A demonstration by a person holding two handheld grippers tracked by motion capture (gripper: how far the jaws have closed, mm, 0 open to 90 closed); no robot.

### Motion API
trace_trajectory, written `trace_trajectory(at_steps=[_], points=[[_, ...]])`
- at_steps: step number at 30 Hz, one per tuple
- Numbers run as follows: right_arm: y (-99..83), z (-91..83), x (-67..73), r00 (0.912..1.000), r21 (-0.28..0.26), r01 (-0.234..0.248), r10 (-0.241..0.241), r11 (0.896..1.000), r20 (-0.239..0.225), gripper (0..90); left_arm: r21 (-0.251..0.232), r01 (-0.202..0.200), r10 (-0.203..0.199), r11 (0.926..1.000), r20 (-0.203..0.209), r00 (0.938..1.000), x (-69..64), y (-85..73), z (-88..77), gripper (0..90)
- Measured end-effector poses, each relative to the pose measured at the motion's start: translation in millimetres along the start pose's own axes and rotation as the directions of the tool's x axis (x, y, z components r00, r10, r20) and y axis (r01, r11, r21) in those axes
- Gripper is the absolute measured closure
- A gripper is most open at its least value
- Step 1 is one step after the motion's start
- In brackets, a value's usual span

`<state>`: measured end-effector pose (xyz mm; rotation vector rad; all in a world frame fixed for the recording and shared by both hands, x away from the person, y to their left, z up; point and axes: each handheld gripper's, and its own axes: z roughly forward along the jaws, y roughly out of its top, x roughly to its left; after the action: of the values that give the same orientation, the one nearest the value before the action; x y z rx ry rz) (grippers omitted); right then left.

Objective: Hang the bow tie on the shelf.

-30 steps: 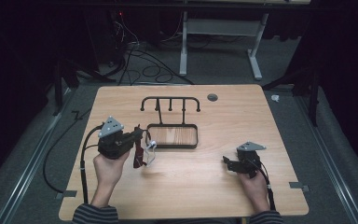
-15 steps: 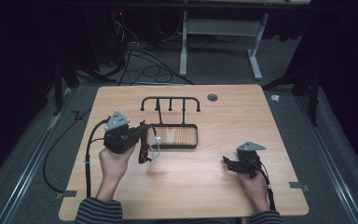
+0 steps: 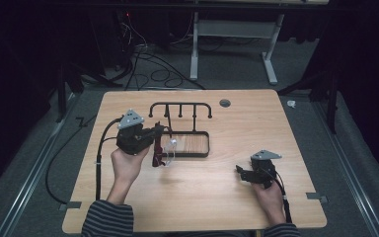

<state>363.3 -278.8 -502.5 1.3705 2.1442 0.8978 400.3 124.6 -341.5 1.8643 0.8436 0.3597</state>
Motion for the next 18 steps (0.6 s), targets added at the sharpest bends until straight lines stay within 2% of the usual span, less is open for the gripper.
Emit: trace_trajectory(at_steps=[11,18], points=[[0.0,-0.1,0.1,1.0000,0.000,-0.001,0.001,1.000,-0.001,30.5,0.018,-0.005,0.005,0.9998,0.014,0.9999,-2.0,11.9,18.6,89.6],[0.0,-0.1,0.1,1.0000,0.001,-0.001,0.001,1.000,-0.001,30.5,0.012,0.005,-0.005,0.9999,0.018,0.9998,-1.4,16.6,26.4,89.6]])
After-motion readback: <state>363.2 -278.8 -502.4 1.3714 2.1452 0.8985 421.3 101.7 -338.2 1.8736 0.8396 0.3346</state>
